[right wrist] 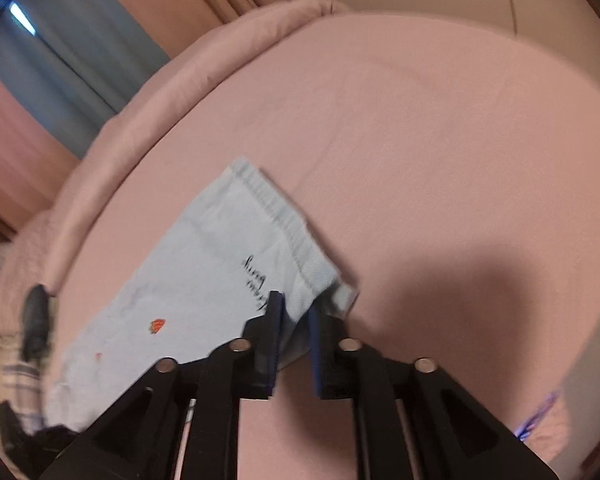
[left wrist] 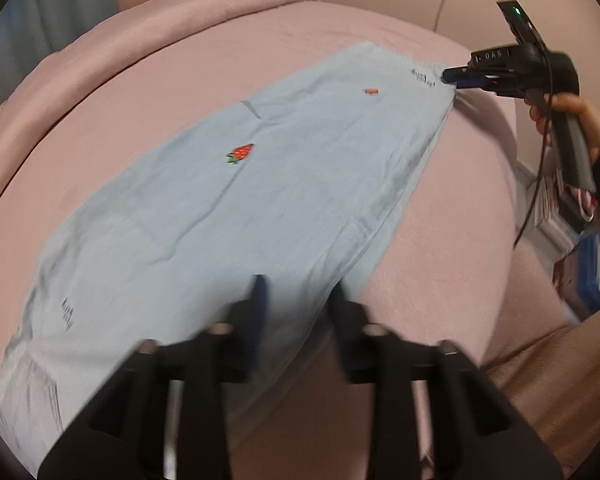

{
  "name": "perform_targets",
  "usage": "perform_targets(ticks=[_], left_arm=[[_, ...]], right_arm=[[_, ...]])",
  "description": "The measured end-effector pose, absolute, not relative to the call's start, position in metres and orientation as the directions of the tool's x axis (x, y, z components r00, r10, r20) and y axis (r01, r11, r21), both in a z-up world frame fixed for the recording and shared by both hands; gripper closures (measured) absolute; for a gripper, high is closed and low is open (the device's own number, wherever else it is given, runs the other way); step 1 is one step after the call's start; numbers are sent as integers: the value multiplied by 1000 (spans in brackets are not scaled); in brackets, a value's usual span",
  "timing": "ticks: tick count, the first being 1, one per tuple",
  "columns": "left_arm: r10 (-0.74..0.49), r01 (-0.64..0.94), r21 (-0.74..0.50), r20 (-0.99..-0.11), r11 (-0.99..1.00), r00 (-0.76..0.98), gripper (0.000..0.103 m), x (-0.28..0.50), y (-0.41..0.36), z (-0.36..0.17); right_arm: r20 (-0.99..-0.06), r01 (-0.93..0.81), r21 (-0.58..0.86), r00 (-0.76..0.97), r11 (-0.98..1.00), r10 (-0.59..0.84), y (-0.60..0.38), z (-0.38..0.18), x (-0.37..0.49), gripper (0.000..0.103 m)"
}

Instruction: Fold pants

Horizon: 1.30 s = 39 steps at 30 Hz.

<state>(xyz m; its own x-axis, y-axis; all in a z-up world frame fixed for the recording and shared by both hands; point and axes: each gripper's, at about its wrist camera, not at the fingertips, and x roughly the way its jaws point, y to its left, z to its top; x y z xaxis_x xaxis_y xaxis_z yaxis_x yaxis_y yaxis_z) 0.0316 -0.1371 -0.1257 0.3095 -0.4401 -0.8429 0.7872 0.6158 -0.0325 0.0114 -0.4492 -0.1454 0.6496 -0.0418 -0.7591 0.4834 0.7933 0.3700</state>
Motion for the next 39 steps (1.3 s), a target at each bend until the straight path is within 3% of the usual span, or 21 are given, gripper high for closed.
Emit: perform_targets(ticks=[1, 2, 5, 7, 9, 11, 14, 18, 20, 22, 27, 33, 39], left_arm=[[-457, 777, -53, -832, 628, 313, 44, 29, -129, -120], [-481, 765, -80, -818, 639, 317, 40, 24, -121, -112], [-556, 718, -174, -760, 674, 338, 34, 27, -90, -92], [-540, 658, -190, -750, 729, 381, 34, 38, -72, -90], [-506, 565, -220, -754, 795, 419, 34, 57, -54, -94], [-479, 465, -260, -754, 846, 449, 35, 72, -34, -100], [-381, 365, -210, -778, 907, 500, 36, 81, -13, -111], [-294, 288, -167, -823, 943, 485, 40, 74, 21, -134], [-308, 287, -185, -821, 940, 480, 42, 58, 40, -141], [-326, 303, -194, -810, 933, 487, 42, 44, 48, -141], [-325, 318, -186, -823, 929, 467, 40, 36, 63, -136], [-358, 309, -215, -757, 927, 547, 37, 49, 74, -112], [-333, 241, -234, -747, 942, 575, 36, 79, 98, -118]], right_arm=[[-760, 509, 310, 641, 803, -113, -446, -138, 11, 65], [-750, 529, 245, 634, 812, -187, -442, -129, 10, 55], [-686, 510, 116, 661, 852, -303, -420, -104, 14, 53], [-676, 405, 103, 698, 908, -235, -398, -98, 25, 53], [-683, 197, 126, 728, 972, -59, -355, -97, 45, 53], [-683, -24, 150, 721, 988, 121, -302, -101, 61, 65], [-702, -290, 128, 650, 949, 293, -224, -115, 74, 73], [-766, -491, 63, 534, 869, 358, -158, -148, 74, 74], [-828, -570, 25, 449, 822, 336, -143, -176, 57, 74], [-811, -619, -23, 471, 785, 347, -145, -176, 42, 74], [-832, -604, 146, 353, 784, 427, -172, -149, 61, 74], [-693, -539, 364, 388, 760, 608, -163, -112, 142, 68], [-703, -458, 490, 297, 742, 647, -111, -133, 232, 67]])
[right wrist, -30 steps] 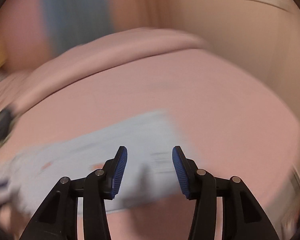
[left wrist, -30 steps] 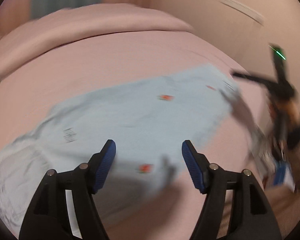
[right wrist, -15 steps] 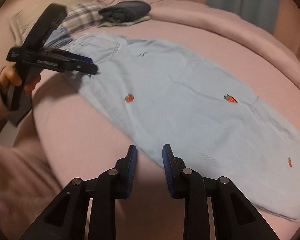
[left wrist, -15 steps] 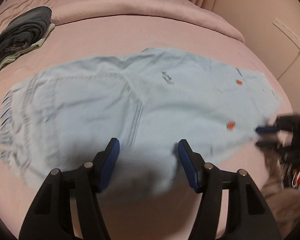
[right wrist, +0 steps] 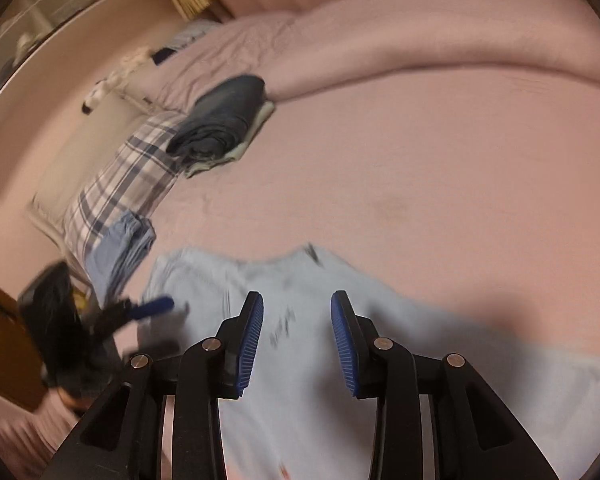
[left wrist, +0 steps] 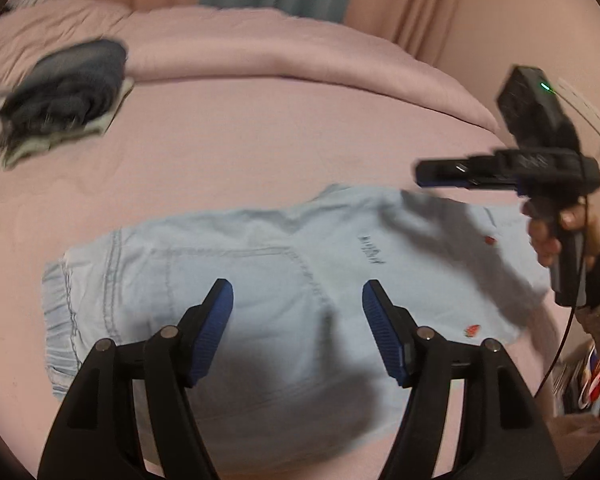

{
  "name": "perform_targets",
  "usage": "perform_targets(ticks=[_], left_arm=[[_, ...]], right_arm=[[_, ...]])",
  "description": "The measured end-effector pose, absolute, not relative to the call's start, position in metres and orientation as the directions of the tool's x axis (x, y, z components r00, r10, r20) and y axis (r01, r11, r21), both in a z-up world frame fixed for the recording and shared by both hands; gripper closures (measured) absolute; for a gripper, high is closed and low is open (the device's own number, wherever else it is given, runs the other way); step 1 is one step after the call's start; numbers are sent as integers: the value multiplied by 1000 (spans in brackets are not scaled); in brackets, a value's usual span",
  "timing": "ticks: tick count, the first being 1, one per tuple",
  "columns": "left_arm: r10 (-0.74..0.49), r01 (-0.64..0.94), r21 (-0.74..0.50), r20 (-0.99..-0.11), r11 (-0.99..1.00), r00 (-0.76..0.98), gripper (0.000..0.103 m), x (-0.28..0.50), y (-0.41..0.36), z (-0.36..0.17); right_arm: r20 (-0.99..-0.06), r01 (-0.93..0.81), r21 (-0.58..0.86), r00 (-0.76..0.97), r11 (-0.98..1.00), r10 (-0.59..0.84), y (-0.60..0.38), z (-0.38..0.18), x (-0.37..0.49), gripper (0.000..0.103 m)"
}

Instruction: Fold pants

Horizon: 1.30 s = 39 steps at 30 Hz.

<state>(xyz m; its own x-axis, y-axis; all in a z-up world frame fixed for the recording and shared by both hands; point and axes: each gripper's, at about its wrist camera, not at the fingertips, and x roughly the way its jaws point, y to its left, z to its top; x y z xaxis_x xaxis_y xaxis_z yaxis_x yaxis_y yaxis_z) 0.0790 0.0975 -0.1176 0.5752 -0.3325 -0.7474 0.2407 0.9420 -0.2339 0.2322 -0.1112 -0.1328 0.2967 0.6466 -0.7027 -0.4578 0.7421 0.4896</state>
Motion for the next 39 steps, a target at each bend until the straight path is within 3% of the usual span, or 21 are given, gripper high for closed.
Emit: perform_targets(ticks=[3, 7, 10, 13, 16, 19, 23, 25, 27, 32, 39], left_arm=[[-308, 229, -215, -785, 949, 538, 37, 71, 108, -134], [-308, 258, -197, -798, 946, 519, 55, 44, 125, -147], [-334, 237, -244, -790, 940, 515, 68, 38, 141, -146], [-356, 212, -286, -783, 934, 510, 81, 38, 155, -148], [-360, 203, -298, -784, 933, 505, 86, 40, 161, -149], [-348, 212, -278, -786, 937, 510, 87, 38, 159, -147], [-316, 208, -242, -805, 948, 502, 86, 43, 153, -141], [-304, 216, -222, -804, 951, 511, 64, 39, 145, -133], [-302, 233, -206, -789, 950, 535, 54, 39, 134, -123], [-348, 327, -192, -772, 925, 532, 54, 48, 93, -111], [-345, 453, -148, -853, 879, 392, 56, 41, 26, -138]], right_arm=[[-757, -455, 466, 239, 759, 608, -87, -144, 258, 67], [-817, -486, 467, 81, 739, 570, -57, -164, 277, 68], [-838, -478, 490, -27, 729, 545, -48, -177, 284, 91], [-820, -478, 502, 2, 721, 573, -47, -168, 290, 95], [-835, -394, 502, 10, 770, 550, -54, -190, 304, 98], [-815, -360, 525, 46, 771, 577, -54, -194, 306, 98], [-809, -352, 468, 197, 810, 553, -81, -159, 292, 98], [-792, -399, 439, 251, 805, 556, -94, -138, 274, 98], [-784, -455, 410, 268, 791, 560, -105, -122, 246, 98], [-830, -574, 259, 279, 777, 483, -106, -122, 173, 98], [-858, -653, 135, 299, 746, 417, -97, -147, 97, 98]])
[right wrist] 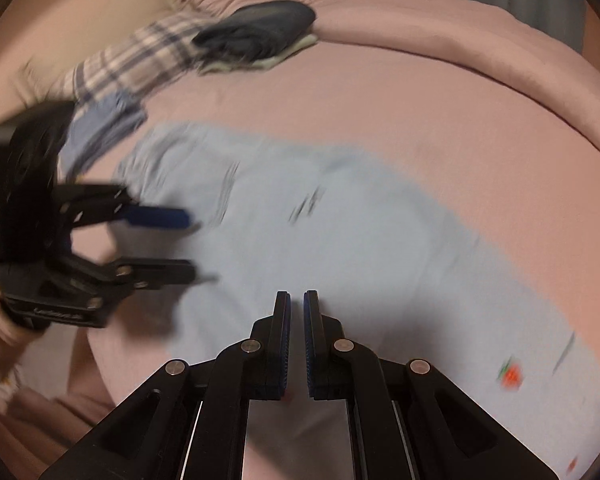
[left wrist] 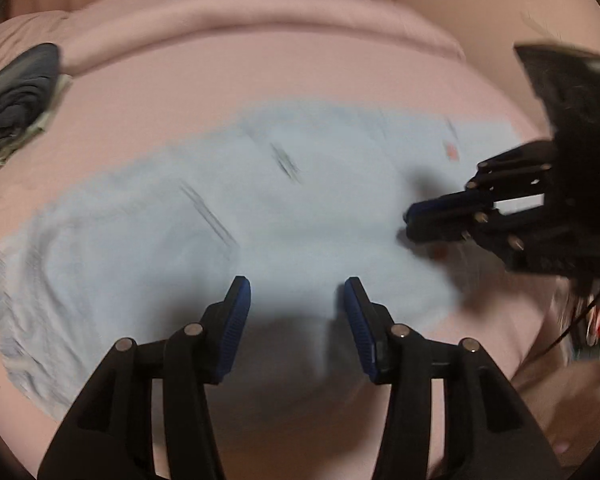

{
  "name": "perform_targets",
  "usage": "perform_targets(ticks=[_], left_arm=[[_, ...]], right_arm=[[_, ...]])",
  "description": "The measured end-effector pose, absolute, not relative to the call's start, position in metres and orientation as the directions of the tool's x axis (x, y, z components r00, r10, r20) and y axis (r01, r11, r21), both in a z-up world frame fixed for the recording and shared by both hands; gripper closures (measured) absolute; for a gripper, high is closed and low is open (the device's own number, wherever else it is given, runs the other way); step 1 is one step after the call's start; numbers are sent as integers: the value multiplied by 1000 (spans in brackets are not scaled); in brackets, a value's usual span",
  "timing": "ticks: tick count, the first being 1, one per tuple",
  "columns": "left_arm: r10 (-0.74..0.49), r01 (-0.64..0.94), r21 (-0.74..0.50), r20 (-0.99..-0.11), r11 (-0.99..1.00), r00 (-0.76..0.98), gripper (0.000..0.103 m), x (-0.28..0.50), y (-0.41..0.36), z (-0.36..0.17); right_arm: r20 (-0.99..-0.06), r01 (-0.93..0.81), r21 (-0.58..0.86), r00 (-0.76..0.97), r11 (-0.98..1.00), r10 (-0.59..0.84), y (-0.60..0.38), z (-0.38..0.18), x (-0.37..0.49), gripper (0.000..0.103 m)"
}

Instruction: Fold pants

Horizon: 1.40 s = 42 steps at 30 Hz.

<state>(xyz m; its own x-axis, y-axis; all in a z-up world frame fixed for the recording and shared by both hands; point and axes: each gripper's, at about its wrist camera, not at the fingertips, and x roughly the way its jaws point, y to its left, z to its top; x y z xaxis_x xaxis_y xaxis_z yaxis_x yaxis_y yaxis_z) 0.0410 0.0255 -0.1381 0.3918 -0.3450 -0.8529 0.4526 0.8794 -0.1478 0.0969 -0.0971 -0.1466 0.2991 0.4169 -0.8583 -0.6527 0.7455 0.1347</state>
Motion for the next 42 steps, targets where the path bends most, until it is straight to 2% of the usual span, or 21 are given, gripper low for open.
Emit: perform_targets(ticks=[2, 4, 8, 13, 15, 16, 18, 19, 20, 25, 29, 31, 32, 36, 37, 38, 42], left_arm=[[-309, 509, -63, -856, 858, 415, 55, 17, 21, -145], [-322, 516, -87, -864, 852, 386, 54, 5, 28, -144], [-344, 510, -124, -866, 851, 363, 53, -5, 45, -131], [-352, 497, -113, -837, 860, 419, 53, -11, 55, -110], [-344, 465, -115, -827, 878, 446, 52, -5, 66, -104], [-340, 443, -123, -824, 888, 454, 51, -3, 76, -104], [-305, 391, -116, -831, 913, 465, 51, 2, 90, -106], [-288, 366, -113, -836, 924, 467, 51, 2, 98, -108], [-281, 345, -121, -840, 931, 465, 51, 2, 104, -111], [-252, 275, -133, -851, 952, 461, 51, -2, 132, -119], [-266, 254, -160, -843, 954, 468, 50, 7, 135, -121], [-266, 258, -157, -842, 953, 470, 50, 8, 131, -121], [-265, 262, -154, -842, 953, 470, 50, 8, 129, -121], [-272, 274, -155, -842, 949, 467, 49, 13, 125, -122], [-274, 274, -158, -842, 949, 465, 49, 16, 126, -122], [-277, 274, -162, -842, 948, 463, 49, 18, 127, -122], [-262, 257, -155, -847, 954, 463, 49, 20, 133, -122]], right_arm=[[-883, -687, 125, 252, 716, 396, -98, -164, 70, 98], [-882, -699, 79, 282, 710, 377, -103, -174, 50, 98], [-850, -621, 237, 240, 747, 469, -138, -160, 53, 98], [-816, -540, 208, 364, 815, 450, -169, -138, 65, 98], [-799, -558, 216, 371, 801, 474, -165, -134, 66, 97], [-791, -581, 217, 366, 784, 490, -158, -133, 65, 95], [-779, -653, 215, 334, 726, 530, -133, -133, 61, 78], [-779, -678, 205, 324, 706, 537, -122, -134, 60, 65], [-779, -710, 185, 317, 680, 542, -105, -138, 60, 63], [-762, -826, 151, 253, 544, 596, -50, -144, 50, 63], [-763, -886, 66, 251, 458, 596, -23, -147, 39, 75], [-792, -889, -3, 281, 458, 542, -18, -155, 43, 77], [-807, -890, -27, 288, 455, 516, -16, -158, 45, 82], [-836, -908, -58, 271, 415, 477, -14, -166, 45, 82], [-838, -914, -80, 278, 397, 470, -11, -167, 42, 84], [-839, -917, -103, 288, 384, 461, -11, -167, 39, 93], [-842, -914, -94, 284, 393, 459, -8, -162, 43, 97]])
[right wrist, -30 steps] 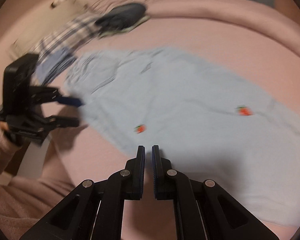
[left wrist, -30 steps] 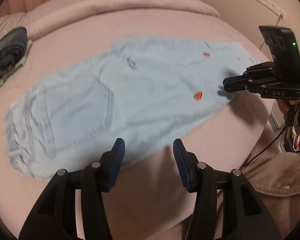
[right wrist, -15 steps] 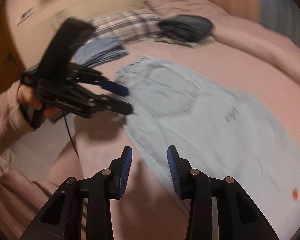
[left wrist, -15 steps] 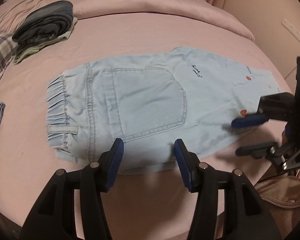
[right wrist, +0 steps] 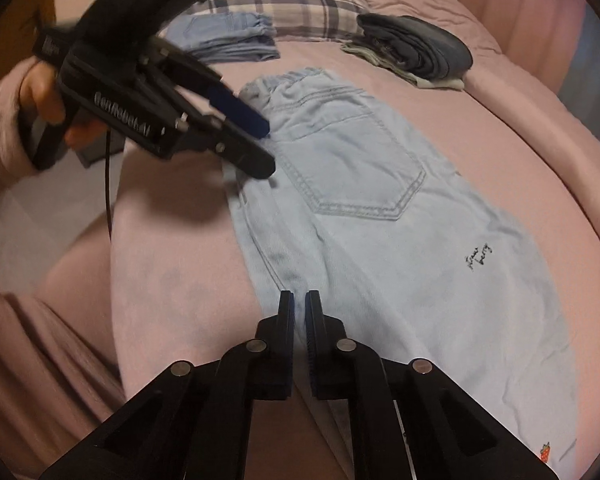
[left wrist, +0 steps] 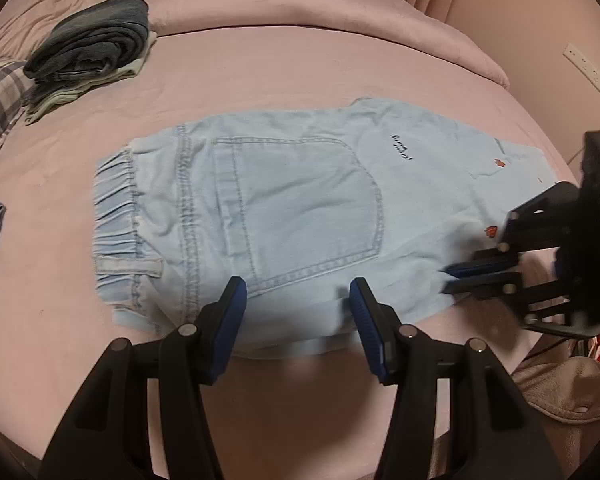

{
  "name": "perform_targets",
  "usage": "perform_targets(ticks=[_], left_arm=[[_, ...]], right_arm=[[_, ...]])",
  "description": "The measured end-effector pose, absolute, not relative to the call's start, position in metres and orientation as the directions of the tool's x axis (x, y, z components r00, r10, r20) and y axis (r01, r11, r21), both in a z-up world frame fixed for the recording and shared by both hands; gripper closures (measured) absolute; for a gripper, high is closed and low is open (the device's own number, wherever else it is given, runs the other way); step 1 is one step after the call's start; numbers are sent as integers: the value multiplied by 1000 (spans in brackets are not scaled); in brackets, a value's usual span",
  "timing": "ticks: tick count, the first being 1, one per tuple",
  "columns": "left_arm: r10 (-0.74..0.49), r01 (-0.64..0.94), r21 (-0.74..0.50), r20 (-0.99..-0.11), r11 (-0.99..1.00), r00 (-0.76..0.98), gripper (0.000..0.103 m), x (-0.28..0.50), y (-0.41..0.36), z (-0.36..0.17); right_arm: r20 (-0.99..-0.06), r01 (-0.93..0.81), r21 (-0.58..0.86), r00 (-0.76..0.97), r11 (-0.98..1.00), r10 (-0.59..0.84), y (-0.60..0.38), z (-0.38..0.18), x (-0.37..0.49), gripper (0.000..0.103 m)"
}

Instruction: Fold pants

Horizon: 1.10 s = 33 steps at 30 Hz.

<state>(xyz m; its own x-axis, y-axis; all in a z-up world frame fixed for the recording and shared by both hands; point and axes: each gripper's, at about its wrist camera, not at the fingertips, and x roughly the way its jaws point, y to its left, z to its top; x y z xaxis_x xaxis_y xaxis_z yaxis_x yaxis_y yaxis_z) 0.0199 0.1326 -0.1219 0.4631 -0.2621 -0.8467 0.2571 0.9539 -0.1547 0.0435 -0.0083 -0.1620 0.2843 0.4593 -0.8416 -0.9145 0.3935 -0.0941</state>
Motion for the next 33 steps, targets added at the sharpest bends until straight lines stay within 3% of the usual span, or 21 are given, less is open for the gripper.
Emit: perform_targets(ticks=[7, 10, 14, 16, 20, 23, 25, 29, 33], left_arm=[[-266, 243, -168, -847, 955, 461, 49, 18, 143, -120], [-248, 257, -139, -851, 956, 463, 49, 18, 133, -115], [-328, 342, -168, -807, 924, 490, 46, 21, 100, -100], [-366, 384, -183, -796, 905, 482, 45, 26, 80, -102], [-353, 459, -162, -860, 874, 369, 45, 31, 34, -133], [-295, 547, -42, -875, 836, 384, 45, 8, 19, -141], [-295, 567, -55, -893, 822, 340, 43, 4, 22, -137], [-275, 546, -44, -896, 837, 349, 43, 8, 26, -119], [-371, 557, -123, -856, 822, 359, 40, 21, 7, -103]], right_arm=[[-852, -918, 8, 201, 396, 483, -12, -164, 46, 97], [-852, -905, 47, 184, 422, 490, -12, -164, 47, 91], [-780, -863, 151, 196, 483, 594, -38, -140, 50, 91], [-777, -822, 151, 244, 548, 580, -51, -140, 57, 91], [-849, -746, 128, 258, 653, 461, -75, -171, 63, 91], [-836, -752, 154, 246, 640, 490, -92, -169, 44, 91], [-826, -737, 179, 248, 652, 507, -106, -165, 37, 91], [-775, -615, 247, 338, 749, 533, -165, -150, 38, 91], [-698, -402, 355, 487, 844, 525, -238, -136, 41, 91]])
